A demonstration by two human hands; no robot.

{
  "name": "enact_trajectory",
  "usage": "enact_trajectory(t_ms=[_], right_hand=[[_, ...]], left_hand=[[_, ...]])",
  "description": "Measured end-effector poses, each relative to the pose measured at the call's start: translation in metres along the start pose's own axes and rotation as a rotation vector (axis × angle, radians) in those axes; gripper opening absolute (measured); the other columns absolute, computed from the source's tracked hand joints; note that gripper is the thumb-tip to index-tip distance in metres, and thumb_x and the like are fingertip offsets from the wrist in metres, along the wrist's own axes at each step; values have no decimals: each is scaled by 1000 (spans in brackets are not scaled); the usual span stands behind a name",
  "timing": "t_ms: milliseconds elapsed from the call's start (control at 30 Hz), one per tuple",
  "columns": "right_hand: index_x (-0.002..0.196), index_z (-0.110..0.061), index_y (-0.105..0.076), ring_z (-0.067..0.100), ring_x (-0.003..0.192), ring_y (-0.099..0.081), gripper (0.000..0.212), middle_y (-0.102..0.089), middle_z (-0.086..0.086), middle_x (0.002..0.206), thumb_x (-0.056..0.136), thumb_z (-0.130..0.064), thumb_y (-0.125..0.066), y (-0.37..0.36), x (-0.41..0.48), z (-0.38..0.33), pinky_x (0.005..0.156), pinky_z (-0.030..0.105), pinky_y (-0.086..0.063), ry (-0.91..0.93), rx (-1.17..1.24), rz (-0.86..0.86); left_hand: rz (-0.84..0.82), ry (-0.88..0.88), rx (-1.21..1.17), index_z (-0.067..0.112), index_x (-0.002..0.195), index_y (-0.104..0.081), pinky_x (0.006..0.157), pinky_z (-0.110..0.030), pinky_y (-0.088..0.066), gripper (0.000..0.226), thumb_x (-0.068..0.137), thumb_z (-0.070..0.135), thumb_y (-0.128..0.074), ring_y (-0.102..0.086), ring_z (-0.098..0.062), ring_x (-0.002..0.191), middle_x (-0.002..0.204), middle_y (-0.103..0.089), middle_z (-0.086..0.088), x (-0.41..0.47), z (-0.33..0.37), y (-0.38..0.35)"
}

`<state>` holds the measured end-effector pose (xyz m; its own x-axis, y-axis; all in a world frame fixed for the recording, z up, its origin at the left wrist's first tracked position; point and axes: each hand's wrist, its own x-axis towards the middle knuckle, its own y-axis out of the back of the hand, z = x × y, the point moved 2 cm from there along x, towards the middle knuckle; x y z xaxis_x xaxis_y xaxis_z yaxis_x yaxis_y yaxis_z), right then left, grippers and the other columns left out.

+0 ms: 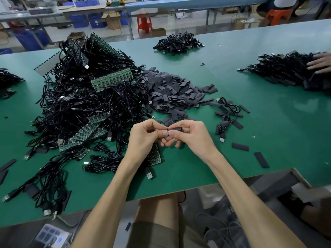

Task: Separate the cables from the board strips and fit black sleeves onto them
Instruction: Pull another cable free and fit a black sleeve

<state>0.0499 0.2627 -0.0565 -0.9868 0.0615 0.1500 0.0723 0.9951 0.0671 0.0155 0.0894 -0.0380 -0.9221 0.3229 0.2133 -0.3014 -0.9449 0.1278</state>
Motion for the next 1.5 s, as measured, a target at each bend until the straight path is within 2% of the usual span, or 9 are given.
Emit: enact_trajectory(t_ms=[133, 267, 467, 733, 867, 1100, 1200, 1400, 1500], right_hand=[[99, -12, -74, 33, 70, -77, 10, -78, 9, 77, 91, -6, -76, -3, -1, -1, 58, 32, -58, -2, 24, -14], [101, -4, -73, 43, 70, -73, 12, -77, 9, 75, 90, -2, -76, -5, -1, -2, 57, 34, -57, -4, -2, 16], [102, 1, -72, 37, 66, -75, 14, -76, 16, 77, 88, 2, -76, -5, -2, -4, 55, 29, -55, -15, 5, 17], [97, -11, -74, 20, 61, -73, 13, -77, 3, 73, 89, -2, -77, -4, -2, -4, 55, 26, -56, -12, -6, 3], [101, -11, -72, 29, 69, -76, 7, -77, 9, 79, 98, -9, -67, -6, -3, -6, 54, 27, -52, 11, 14, -3], [107, -6, -61, 24, 53, -67, 11, -71, 9, 70, 106, -5, -51, 2, -3, -11, 45, 24, -42, 1, 179, 215], [105, -5, -58, 27, 55, -67, 6, -71, 11, 73, 106, -8, -53, 5, -5, -15, 47, 27, -45, 16, 260, 287], [115, -1, -57, 29, 63, -72, 33, -75, 14, 81, 112, -30, -40, 6, -6, -17, 50, 28, -48, -7, 276, 290], [119, -3, -58, 25, 67, -73, 22, -77, 10, 84, 111, -18, -45, 3, 0, -10, 58, 32, -54, -61, 181, 285]], left_hand=[[32, 13, 29, -7, 91, -67, 55, -33, -58, 6, 87, -10, -71, -67, -27, 56, 70, -72, -18, 0, -1, -1], [31, 34, 66, -6, 93, -67, 57, -32, -59, 5, 90, -10, -67, -69, -29, 58, 71, -72, -18, 2, -5, 0], [-26, 37, 111, -4, 95, -66, 61, -36, -60, 10, 96, -11, -59, -70, -35, 64, 70, -71, -17, 5, -10, 2], [-35, 13, 126, -3, 96, -66, 59, -34, -60, 7, 95, -8, -62, -70, -27, 61, 73, -71, -16, 2, -6, 3], [-58, 1, 154, 2, 100, -66, 62, -37, -61, 3, 97, 2, -65, -71, -28, 67, 81, -72, -14, 2, 0, 4], [-193, 36, 421, 16, 99, -73, 78, -39, -59, 7, 97, 21, -70, -72, -19, 77, 85, -77, 1, 2, 15, 8], [-264, 33, 552, 20, 91, -77, 71, -37, -51, 13, 95, 30, -71, -63, -22, 71, 80, -73, -4, -1, 20, 13], [-287, 109, 40, 7, 98, -76, 72, -23, -49, 17, 94, 22, -70, -64, -15, 74, 78, -70, -8, -6, 30, 4], [-256, 127, -196, 4, 103, -75, 72, -25, -53, 24, 91, 23, -68, -64, -16, 76, 80, -70, -4, 3, 43, -12]])
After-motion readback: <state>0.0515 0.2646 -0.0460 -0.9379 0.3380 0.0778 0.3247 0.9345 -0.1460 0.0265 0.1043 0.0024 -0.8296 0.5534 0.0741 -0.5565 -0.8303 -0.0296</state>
